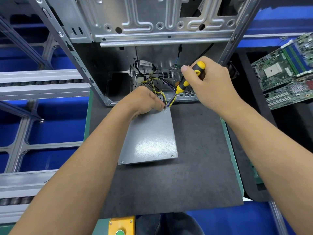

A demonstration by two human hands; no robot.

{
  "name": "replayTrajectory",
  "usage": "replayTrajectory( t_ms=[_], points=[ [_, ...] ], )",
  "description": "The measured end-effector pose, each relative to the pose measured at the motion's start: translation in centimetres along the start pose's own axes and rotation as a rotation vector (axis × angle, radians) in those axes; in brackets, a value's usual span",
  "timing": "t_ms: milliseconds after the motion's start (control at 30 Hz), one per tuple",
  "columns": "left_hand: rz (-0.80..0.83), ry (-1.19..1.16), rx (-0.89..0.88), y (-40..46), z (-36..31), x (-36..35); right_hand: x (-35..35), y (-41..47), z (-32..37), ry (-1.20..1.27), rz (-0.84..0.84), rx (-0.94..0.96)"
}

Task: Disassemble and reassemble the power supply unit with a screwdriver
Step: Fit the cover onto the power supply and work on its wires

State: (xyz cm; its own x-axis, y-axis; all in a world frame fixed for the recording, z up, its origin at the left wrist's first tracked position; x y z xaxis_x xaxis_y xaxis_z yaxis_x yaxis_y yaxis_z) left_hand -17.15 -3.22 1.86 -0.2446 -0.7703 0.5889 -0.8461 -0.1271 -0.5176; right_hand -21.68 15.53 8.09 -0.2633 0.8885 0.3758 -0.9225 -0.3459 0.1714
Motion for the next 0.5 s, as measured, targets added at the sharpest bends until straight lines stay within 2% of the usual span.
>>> replayTrajectory(
  t_ms=[300, 500],
  points=[
    [-0.022, 0.006, -0.023, 0.19, 0.36, -0.22, 0.12, 0.31, -0.07, -0.036, 0.011, 0.014],
    [-0.085, 0.031, -0.116, -0.43, 0.72, -0.59, 0.07, 0.41, 0.09, -0.067, 0.025, -0.005]
  ],
)
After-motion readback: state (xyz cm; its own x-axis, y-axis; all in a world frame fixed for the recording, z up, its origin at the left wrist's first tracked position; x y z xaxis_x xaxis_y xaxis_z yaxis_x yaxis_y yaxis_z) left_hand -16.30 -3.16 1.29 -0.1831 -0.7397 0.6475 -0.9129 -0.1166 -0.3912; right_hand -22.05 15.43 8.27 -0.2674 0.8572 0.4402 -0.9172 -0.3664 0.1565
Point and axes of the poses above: each hand's wrist, its own y-axis towards the middle knuckle, its own x-axis out of the back of the hand, z = x × y, the point moved 1 cm from there along y, towards the middle knuckle, and after that the axes turned 14 degrees about y, right-handed, at the moved point
